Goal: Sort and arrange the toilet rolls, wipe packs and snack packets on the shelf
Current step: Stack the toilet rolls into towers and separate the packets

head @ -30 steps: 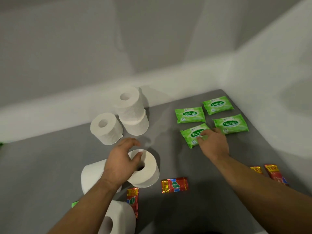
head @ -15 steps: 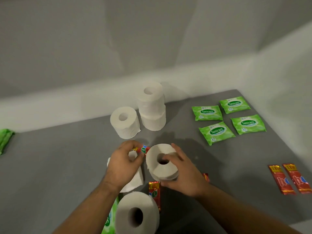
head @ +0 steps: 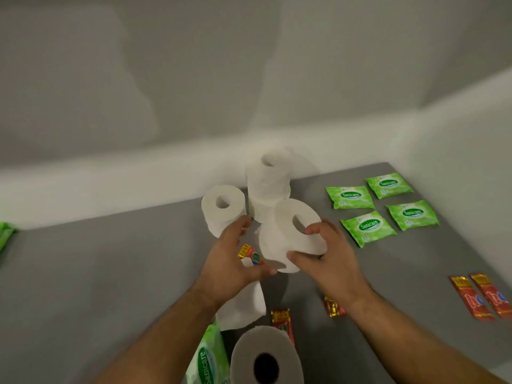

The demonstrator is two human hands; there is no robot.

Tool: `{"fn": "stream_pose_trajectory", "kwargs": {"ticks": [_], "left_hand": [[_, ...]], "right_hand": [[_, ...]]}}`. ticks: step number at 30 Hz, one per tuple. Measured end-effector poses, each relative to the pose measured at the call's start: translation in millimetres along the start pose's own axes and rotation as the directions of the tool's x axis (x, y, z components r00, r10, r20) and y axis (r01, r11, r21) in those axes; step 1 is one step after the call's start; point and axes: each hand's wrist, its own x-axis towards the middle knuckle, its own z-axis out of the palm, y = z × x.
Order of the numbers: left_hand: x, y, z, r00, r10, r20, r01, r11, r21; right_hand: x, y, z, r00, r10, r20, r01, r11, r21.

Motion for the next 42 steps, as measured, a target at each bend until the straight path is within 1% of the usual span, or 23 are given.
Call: {"fn": "stream_pose_trajectory", "kwargs": {"ticks": [5,8,9,11,13,14,18,20,24,28,34,38,40,42], "left_hand": [[25,5,-13,0.970,0.241,-0.011,-0.241,0.965,-0.102],[35,0,-19,0.954,0.290,-0.072,-0.298,0.942,-0.155],[38,-3,-22,0.950,0.298,-0.090,-0.309,0.937,-0.160],[42,-10,-26,0.945,0.307,-0.118,-0.322,0.935,-0.147],[46,-15,-32,0.946,0.282,-0.156,-0.305,0.941,-0.148],[50,-19,-36,0.949,0.253,-0.188,-0.283,0.947,-0.150],[72,-34,-54,0.936,0.087,-0.340,-0.169,0.961,-0.219],[91,-41,-63,0.922,0.025,-0.385,-0.131,0.959,-0.251],[125,-38,-71,0.904,0.014,-0.428,-0.129,0.962,-0.239],[148,-40,-64,0.905,0.021,-0.426,-0.134,0.962,-0.236],[155,-68,-51,0.935,-0.038,-0.352,-0.037,0.978,-0.203],[156,-70,-53,0.940,-0.004,-0.341,-0.065,0.980,-0.189],[154,-71,-55,0.953,0.013,-0.303,-0.070,0.981,-0.179],[142,-72,-54,0.971,0.033,-0.236,-0.075,0.982,-0.173]], "right_hand": [[4,-48,17,0.998,0.015,0.057,-0.020,0.995,0.099],[5,-62,27,0.997,-0.009,0.083,-0.004,0.988,0.151],[6,-65,29,0.996,-0.028,0.087,0.014,0.987,0.160],[7,-67,32,0.992,-0.057,0.113,0.029,0.973,0.231],[8,-65,32,0.989,-0.058,0.135,0.013,0.949,0.314],[8,-63,31,0.990,-0.049,0.130,0.004,0.945,0.327],[3,-45,22,0.997,0.023,0.071,-0.042,0.961,0.273],[0,-35,18,0.997,0.050,0.057,-0.063,0.962,0.266],[-9,-25,16,0.992,0.102,0.069,-0.117,0.958,0.260],[-18,-21,17,0.985,0.149,0.090,-0.168,0.950,0.263],[-29,-9,22,0.977,0.170,0.126,-0.191,0.964,0.183],[-32,-2,26,0.976,0.176,0.128,-0.193,0.971,0.140],[-33,0,27,0.974,0.186,0.132,-0.203,0.970,0.135],[-34,-1,28,0.972,0.187,0.142,-0.205,0.971,0.123]]}}
